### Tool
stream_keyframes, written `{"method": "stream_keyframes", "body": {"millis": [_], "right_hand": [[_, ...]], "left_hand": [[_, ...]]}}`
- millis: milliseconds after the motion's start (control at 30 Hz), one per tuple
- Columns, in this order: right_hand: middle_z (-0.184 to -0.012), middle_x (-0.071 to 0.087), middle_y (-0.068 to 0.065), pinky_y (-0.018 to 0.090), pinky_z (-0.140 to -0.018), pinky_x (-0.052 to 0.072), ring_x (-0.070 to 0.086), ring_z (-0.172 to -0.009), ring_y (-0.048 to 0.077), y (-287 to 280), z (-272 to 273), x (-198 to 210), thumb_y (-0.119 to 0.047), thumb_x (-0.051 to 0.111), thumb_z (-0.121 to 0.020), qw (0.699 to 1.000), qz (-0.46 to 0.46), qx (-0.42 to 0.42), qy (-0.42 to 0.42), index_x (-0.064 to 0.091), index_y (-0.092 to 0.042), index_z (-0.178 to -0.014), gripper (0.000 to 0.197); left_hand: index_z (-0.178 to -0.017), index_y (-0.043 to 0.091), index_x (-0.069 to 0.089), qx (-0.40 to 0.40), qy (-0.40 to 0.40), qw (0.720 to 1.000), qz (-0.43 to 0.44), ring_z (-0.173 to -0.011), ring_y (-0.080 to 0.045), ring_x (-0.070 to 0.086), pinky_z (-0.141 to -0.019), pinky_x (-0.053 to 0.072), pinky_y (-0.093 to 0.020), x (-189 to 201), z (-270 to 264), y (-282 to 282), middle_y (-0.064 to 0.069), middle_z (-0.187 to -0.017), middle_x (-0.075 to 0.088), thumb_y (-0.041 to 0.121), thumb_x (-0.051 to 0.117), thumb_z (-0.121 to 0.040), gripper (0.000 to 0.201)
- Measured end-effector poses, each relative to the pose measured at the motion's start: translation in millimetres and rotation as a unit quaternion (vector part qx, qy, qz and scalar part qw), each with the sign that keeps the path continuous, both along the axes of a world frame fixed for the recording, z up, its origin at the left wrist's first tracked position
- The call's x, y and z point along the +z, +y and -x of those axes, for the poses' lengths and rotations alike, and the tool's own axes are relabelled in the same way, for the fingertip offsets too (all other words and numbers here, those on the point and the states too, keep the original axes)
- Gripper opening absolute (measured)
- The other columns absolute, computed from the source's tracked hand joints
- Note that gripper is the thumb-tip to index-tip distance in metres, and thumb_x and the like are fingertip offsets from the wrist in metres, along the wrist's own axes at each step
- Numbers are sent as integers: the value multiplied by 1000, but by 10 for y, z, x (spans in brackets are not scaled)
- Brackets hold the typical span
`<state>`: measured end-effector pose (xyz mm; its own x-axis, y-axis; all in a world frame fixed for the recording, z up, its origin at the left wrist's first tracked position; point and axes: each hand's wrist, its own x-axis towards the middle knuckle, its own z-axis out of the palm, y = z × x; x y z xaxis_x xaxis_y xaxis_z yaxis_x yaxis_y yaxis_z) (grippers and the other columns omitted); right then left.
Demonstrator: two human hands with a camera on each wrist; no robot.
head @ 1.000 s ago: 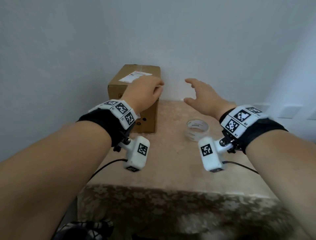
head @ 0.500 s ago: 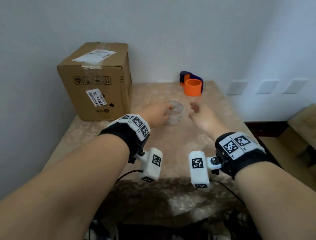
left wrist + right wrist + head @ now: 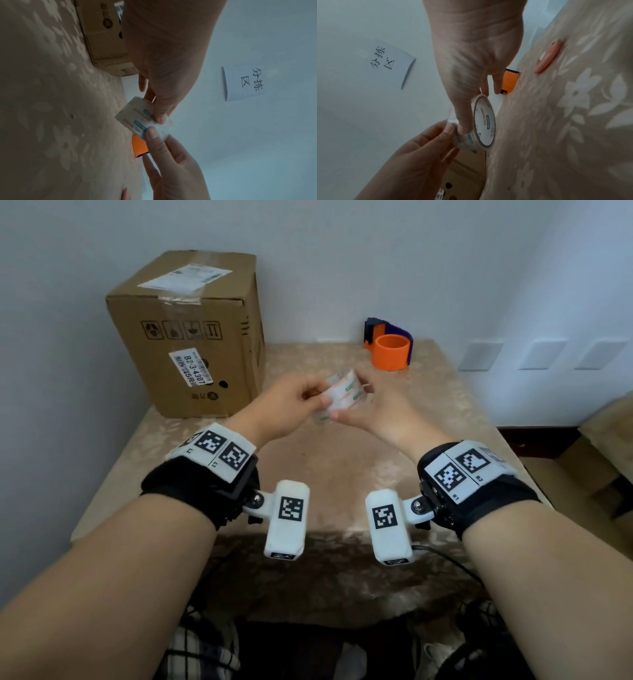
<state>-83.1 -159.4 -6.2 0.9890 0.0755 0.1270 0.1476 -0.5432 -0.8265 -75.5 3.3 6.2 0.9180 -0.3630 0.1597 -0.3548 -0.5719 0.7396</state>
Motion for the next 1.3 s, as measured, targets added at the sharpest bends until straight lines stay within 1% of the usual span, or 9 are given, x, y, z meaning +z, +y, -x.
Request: {"method": "stream_keyframes", "body": {"millis": [100, 200, 267, 367, 567, 667, 833, 1133, 1300], "right_hand": [[-122, 59, 3, 28, -90, 46, 57, -110, 17, 117, -27, -1, -27, 78, -71, 997, 58, -7, -55, 55, -16, -127, 61], [-126, 57, 5, 38, -97, 47, 54, -114, 20, 214, -26, 13, -30, 73, -75, 993, 91, 0, -78, 54, -17, -128, 57], [-125, 56, 6, 42, -98, 47, 55, -114, 21, 269, -24, 19, -29, 72, -77, 991, 95, 5, -92, 55, -15, -127, 55], [-133, 51, 7, 30, -101, 44, 51, -120, 18, 312, -29, 40, -24, 74, -77, 996, 50, 12, -69, 43, -12, -137, 69], [-117, 43, -1, 19, -88, 40, 45, -106, 8, 286, -37, 50, -19, 81, -69, 998, 4, 9, -60, 40, -8, -134, 78], [-112, 45, -1, 6, -78, 40, 46, -100, 10, 301, -32, 37, -17, 80, -70, 997, 5, 21, -78, 43, -11, -130, 70], [-115, 42, 0, -10, -61, 38, 46, -86, -2, 272, -16, 6, -13, 80, -71, 996, 26, 67, -44, 35, -11, -134, 77], [-114, 39, 2, 0, -69, 45, 46, -90, 1, 260, -5, -71, -4, 77, -70, 993, 45, 104, -39, 34, -8, -129, 74], [-117, 41, 3, 15, -81, 42, 45, -106, 14, 292, -32, -102, -7, 80, -66, 993, 34, 109, -44, 35, -9, -128, 76]], "left_hand": [[-110, 7, 66, 27, -1, 999, 21, -78, -9, 57, -77, 46, -20, -9, 38, 85, 2, -86, 64, 12, 55, -93, 20], [-107, 7, 67, 50, -10, 998, 39, -87, -17, 60, -84, 48, -34, -28, 35, 145, -10, -97, 68, 13, 55, -93, 19], [-107, 6, 66, 59, -12, 997, 39, -88, -19, 61, -83, 48, -34, -17, 40, 184, -13, -99, 69, 14, 55, -93, 19], [-107, 5, 66, 53, -8, 998, 43, -85, -17, 61, -81, 48, -30, 26, 51, 233, -8, -92, 67, 13, 55, -93, 19], [-106, 10, 65, 1, 44, 996, 72, -78, -4, 58, -79, 45, -17, 57, 57, 269, 8, -83, 63, 7, 53, -93, 18], [-105, 11, 65, 18, 60, 991, 116, -70, 4, 57, -66, 45, -4, 56, 48, 267, 9, -82, 63, 8, 50, -95, 18], [-99, 11, 65, 5, 91, 989, 116, -69, 2, 62, -69, 50, -9, 25, 78, 276, 4, -83, 66, 7, 53, -94, 14], [-85, 11, 64, 47, 155, 983, 92, -72, -18, 56, -71, 45, -32, -37, 61, 160, -8, -82, 62, 7, 51, -88, 14], [-81, 15, 64, 47, 165, 978, 118, -62, -11, 56, -60, 45, -23, -40, 55, 140, -3, -77, 64, 20, 49, -96, 21]]}}
